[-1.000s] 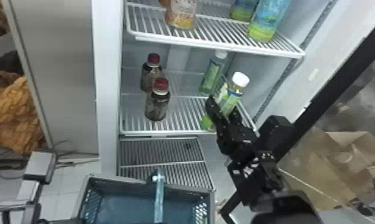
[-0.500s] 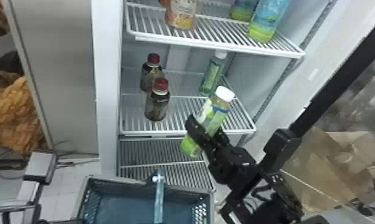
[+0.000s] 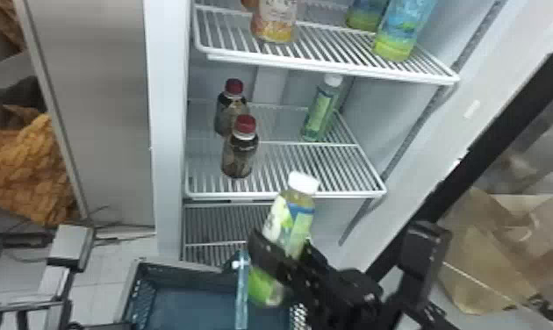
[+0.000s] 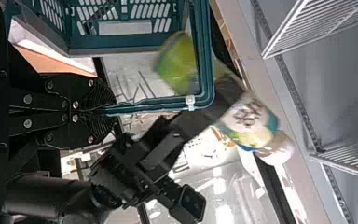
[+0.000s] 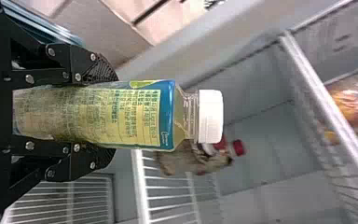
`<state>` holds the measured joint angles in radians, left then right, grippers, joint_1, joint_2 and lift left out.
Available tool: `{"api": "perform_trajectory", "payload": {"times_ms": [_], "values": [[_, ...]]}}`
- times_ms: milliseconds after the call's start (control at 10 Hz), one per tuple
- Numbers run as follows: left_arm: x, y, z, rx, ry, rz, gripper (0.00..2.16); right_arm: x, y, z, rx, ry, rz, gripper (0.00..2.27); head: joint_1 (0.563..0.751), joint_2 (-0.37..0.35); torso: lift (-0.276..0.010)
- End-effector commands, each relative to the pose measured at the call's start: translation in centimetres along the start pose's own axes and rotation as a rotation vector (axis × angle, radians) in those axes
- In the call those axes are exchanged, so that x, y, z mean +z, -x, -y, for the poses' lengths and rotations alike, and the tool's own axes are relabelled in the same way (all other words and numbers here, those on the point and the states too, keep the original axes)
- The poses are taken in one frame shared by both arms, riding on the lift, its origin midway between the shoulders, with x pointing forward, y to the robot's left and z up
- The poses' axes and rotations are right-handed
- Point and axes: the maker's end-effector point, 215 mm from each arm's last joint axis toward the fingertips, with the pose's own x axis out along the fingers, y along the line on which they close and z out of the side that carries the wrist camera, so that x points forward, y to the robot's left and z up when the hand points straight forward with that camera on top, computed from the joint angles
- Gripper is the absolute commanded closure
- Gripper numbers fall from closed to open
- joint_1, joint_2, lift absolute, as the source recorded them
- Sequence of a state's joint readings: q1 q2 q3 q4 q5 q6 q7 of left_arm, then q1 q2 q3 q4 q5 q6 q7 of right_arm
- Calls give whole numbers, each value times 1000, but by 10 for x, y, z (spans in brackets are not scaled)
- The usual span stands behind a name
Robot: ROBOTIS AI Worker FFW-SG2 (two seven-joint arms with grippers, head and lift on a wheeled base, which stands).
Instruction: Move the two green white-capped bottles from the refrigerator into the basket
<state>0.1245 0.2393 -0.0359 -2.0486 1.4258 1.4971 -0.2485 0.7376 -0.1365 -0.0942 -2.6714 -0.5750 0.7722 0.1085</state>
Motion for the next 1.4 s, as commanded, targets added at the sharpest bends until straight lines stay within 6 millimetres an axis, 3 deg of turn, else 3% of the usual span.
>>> {"api": "perform_trajectory", "payload": {"times_ms": [0,300,700,1000,1300], "values": [[0,0,-1,2,1,0,1161,-21,21,-7,-9,7,-92,823,695,-312,-263],[-2,-1,-1,3,2,-4,1161,-46,41,-11,-20,11,-193,823,695,-336,-263],[-1,0,-2,7,-1,-4,1161,-97,62,-22,-20,-17,-372,822,695,-341,-263],[-1,0,-2,9,-1,-4,1161,-112,70,-14,-59,-19,-428,809,695,-350,-263],[0,-1,-1,4,-3,-6,1161,-119,66,-7,-68,-36,-440,550,695,-350,-263]]}}
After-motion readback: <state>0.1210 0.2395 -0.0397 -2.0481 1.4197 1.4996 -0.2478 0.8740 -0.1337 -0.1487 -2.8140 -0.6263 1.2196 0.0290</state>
